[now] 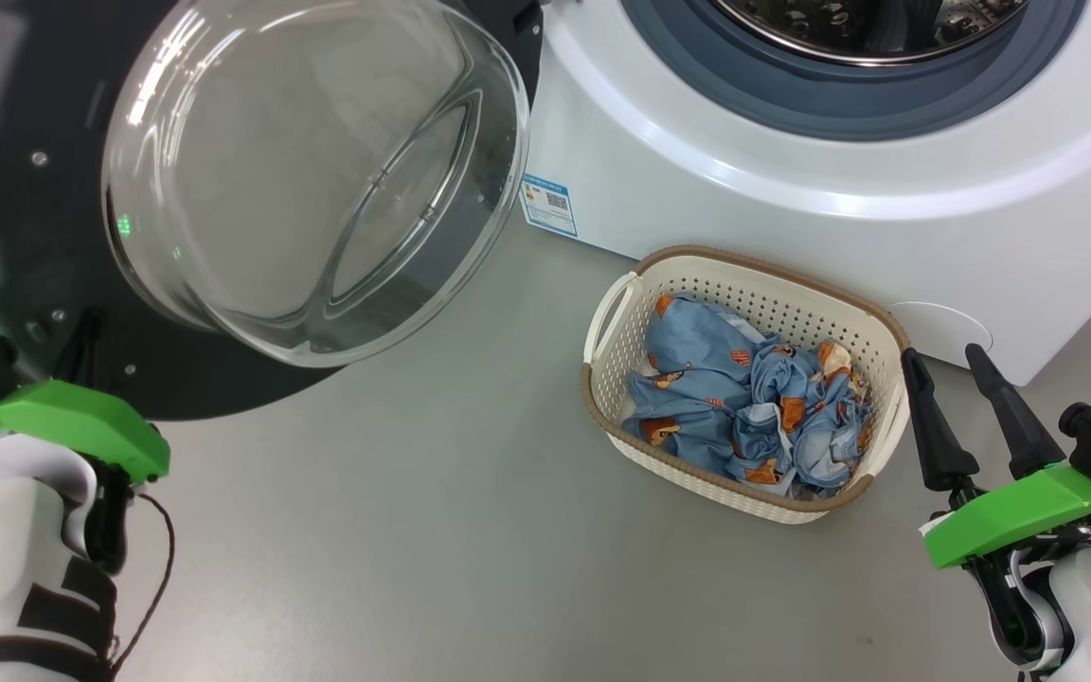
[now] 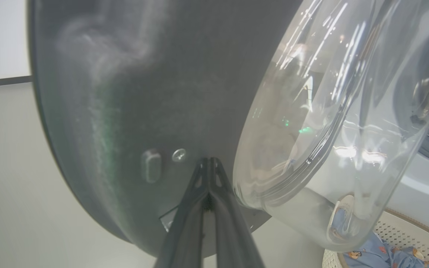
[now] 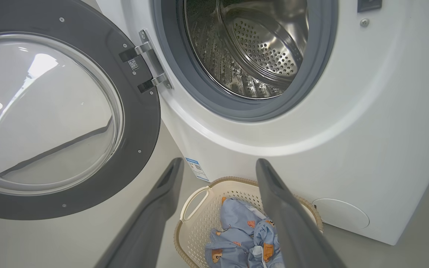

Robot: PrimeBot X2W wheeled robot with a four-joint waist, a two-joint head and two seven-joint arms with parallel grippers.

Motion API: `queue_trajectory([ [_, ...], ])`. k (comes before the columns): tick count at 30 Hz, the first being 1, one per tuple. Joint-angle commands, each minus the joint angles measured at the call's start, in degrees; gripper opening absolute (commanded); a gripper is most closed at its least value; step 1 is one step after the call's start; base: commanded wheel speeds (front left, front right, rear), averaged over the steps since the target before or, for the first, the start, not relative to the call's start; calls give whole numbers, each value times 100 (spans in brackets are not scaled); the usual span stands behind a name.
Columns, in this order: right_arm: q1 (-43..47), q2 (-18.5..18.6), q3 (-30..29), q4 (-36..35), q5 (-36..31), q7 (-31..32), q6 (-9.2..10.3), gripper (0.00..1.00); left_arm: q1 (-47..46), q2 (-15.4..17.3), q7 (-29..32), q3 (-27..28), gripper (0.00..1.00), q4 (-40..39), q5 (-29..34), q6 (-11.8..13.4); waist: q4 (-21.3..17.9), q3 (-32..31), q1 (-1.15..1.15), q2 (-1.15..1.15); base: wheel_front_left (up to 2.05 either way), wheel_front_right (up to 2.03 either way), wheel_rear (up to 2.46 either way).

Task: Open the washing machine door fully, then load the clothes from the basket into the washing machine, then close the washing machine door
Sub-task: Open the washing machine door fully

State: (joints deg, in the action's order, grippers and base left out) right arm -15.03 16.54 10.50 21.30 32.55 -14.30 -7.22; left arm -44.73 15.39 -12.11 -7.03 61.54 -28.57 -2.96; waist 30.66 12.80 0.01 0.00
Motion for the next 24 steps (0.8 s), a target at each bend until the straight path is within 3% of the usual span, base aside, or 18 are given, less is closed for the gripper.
queue_trajectory([
  [1, -122, 24, 81, -109, 24, -70, -26, 100, -268, 418, -91, 167, 0, 7, 28, -1, -6, 4, -1, 0, 0, 0, 0],
  [13, -126, -17, 89, -82, 45, -70, -26, 100, -438, 421, -241, 186, 0, 421, -33, -85, -63, -51, -1, 0, 0, 0, 0],
  [24, -65, -68, 94, -84, 70, -70, -26, 100, -159, 391, -285, 125, 0, 337, 30, -222, -192, -221, -1, 0, 0, 0, 0],
])
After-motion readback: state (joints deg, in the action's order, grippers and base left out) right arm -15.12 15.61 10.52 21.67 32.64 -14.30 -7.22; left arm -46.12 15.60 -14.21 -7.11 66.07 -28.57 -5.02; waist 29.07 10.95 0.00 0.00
